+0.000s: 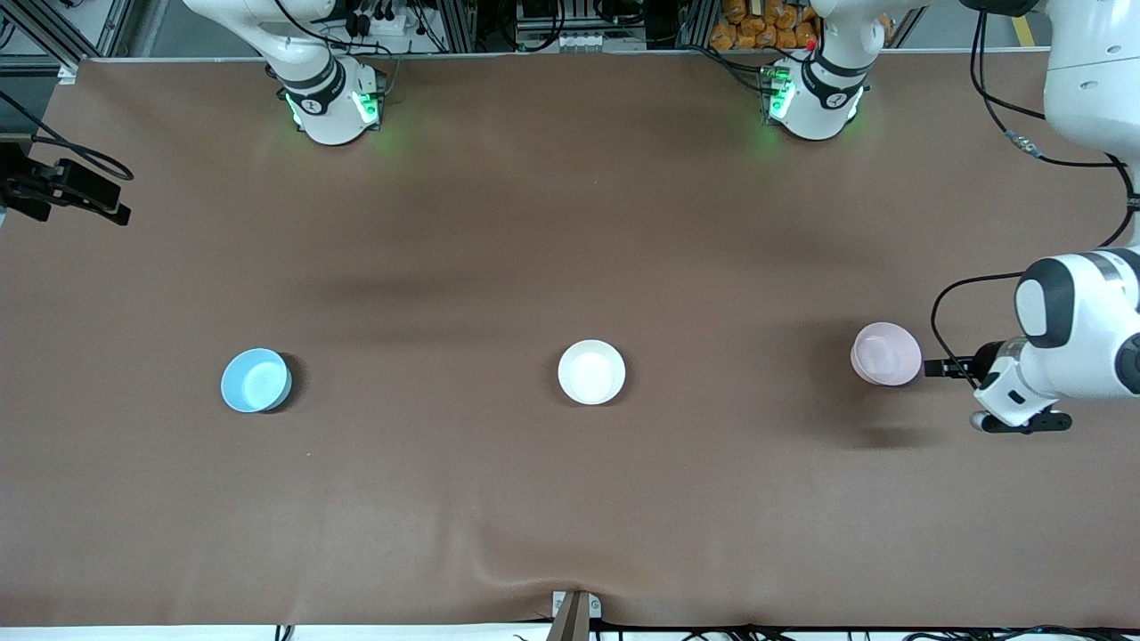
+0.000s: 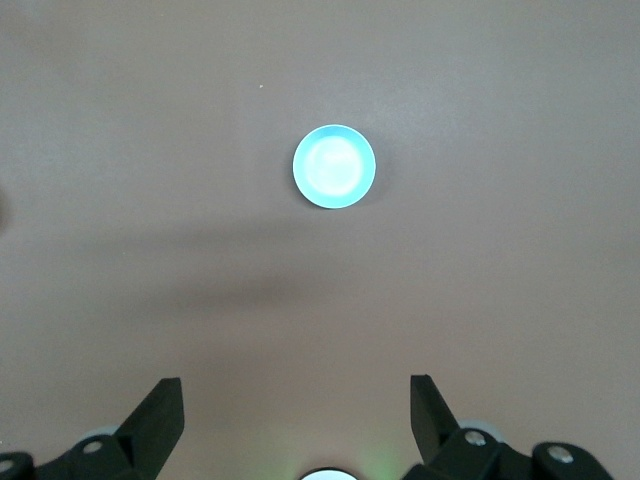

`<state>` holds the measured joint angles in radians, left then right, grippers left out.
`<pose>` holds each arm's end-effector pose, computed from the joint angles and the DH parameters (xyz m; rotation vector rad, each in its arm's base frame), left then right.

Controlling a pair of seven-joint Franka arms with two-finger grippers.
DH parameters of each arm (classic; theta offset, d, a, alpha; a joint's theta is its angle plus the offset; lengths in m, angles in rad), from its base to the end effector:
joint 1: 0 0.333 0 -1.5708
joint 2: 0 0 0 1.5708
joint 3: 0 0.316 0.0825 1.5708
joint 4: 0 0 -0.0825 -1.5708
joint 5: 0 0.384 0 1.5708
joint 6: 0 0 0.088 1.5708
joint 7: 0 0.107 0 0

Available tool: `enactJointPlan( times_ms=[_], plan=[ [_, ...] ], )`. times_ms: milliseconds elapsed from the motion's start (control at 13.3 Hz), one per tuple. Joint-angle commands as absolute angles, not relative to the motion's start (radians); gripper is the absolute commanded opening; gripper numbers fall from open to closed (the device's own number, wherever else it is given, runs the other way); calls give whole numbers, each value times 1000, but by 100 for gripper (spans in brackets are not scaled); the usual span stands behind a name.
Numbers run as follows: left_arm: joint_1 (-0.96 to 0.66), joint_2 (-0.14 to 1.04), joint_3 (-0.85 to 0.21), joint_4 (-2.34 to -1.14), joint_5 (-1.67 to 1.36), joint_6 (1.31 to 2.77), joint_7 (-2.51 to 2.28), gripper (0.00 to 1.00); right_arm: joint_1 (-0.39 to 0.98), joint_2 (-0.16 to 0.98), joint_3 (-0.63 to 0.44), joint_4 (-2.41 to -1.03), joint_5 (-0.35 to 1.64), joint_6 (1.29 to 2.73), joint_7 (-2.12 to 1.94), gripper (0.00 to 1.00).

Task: Stack pink and blue bowls on white bowl
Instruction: 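Lower the left gripper and grasp the pink bowl's rim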

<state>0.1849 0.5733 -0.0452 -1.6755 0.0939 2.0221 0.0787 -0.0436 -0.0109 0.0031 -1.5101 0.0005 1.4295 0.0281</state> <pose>0.6459 0.0991 0.2535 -3.0916 -0.0230 0.3574 0.5361 -0.0217 0.6468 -3.1369 0.1076 0.1094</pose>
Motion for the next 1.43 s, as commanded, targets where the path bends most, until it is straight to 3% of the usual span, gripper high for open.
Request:
enactJointPlan(
  times_ms=[0, 827, 978, 1128, 1354],
  plan=[
    [187, 548, -54, -1726, 80, 2048, 103, 71, -38, -20, 3, -1509, -23, 1430, 26, 100],
    [189, 578, -55, -1770, 80, 2101, 104, 56, -32, -15, 3, -1511, -20, 1419, 26, 100],
    [184, 578, -55, -1781, 80, 2115, 109, 53, -54, 32, -1, -1509, -23, 1420, 25, 100],
    [181, 583, -55, -1781, 80, 2115, 109, 41, -99, 54, -3, -1506, -8, 1420, 15, 100],
    [184, 584, -55, -1779, 80, 2117, 109, 7, -101, 80, -3, -1506, -23, 1428, 12, 100]
  ],
)
